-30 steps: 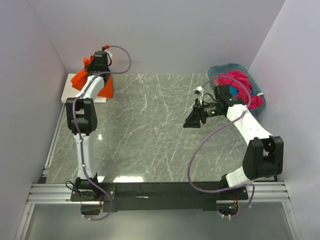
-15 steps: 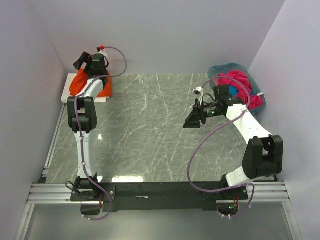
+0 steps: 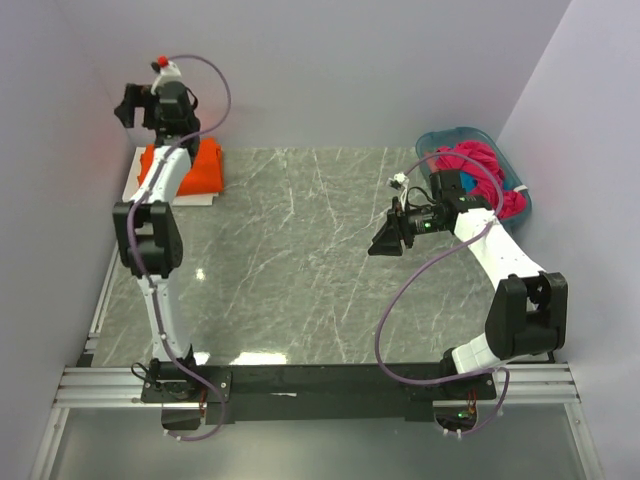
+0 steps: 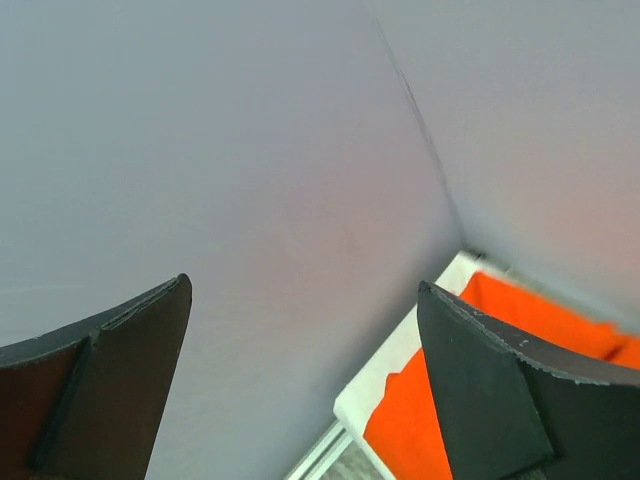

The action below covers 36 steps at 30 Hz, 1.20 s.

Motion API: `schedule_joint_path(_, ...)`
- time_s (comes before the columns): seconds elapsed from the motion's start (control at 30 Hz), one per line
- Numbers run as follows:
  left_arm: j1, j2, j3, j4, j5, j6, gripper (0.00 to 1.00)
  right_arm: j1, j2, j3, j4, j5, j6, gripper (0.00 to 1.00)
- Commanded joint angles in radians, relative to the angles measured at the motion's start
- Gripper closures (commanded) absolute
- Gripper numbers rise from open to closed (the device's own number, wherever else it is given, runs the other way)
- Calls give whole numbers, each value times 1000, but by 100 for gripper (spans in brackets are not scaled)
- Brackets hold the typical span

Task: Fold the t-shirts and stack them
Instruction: Neatly place the folded tshirt to the corner

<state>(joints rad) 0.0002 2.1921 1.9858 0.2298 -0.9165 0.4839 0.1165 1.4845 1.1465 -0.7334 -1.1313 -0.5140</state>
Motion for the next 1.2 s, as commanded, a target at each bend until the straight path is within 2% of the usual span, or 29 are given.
schedule_joint_path(0.0, -3, -215, 6, -140, 66, -195, 0, -11, -47, 35, 0, 5, -6, 35)
schedule_joint_path(0.1, 29, -320, -28, -387, 240, -384, 0, -14, -46, 38, -7, 4, -20, 35)
schedule_joint_path(0.13, 41, -350, -42, -436, 374, -436, 1, -14, -44, 39, -15, 4, -21, 35)
schedule_joint_path(0.17, 76, -408, -65, -484, 439, -556, 1, -12, -44, 41, -18, -1, -24, 35)
schedule_joint_path(0.2, 101, -438, -134, -522, 529, -609, 1, -14, -46, 41, -18, -1, -30, 35)
schedule_joint_path(0.23, 131, -469, -181, -523, 615, -658, 2, -12, -44, 42, -21, -1, -32, 35)
schedule_joint_path(0.27, 203, -524, -232, -509, 810, -768, 3, -14, -44, 44, -24, -4, -37, 35)
schedule_joint_path(0.3, 240, -544, -340, -482, 908, -815, 2, -14, -40, 45, -30, -4, -43, 35)
schedule_joint_path(0.37, 315, -557, -424, -387, 1147, -922, 1, -12, -38, 50, -40, -5, -52, 35)
schedule_joint_path(0.4, 325, -548, -468, -362, 1198, -942, 2, -14, -36, 51, -44, -11, -57, 35)
schedule_joint_path(0.43, 328, -539, -481, -334, 1241, -952, 12, -12, -36, 52, -50, -13, -58, 35)
schedule_joint_path(0.5, 323, -491, -487, -334, 1263, -958, 22, -12, -39, 48, -47, -15, -57, 35)
schedule_joint_path(0.6, 322, -419, -470, -368, 1217, -958, 40, -12, -36, 48, -44, -12, -60, 35)
schedule_joint_path(0.63, 322, -401, -467, -368, 1208, -955, 57, -14, -33, 48, -49, -12, -61, 35)
schedule_joint_path(0.73, 320, -325, -459, -373, 1161, -950, 80, -14, -23, 52, -57, -12, -69, 35)
schedule_joint_path(0.83, 319, -253, -444, -356, 1092, -955, 90, -14, -20, 52, -54, -7, -66, 35)
schedule_joint_path(1.03, 317, -85, -338, -365, 1036, -950, 94, -12, -10, 48, -49, 2, -60, 35)
schedule_joint_path(1.17, 319, -16, -271, -406, 940, -924, 94, -14, 2, 50, -50, 4, -60, 34)
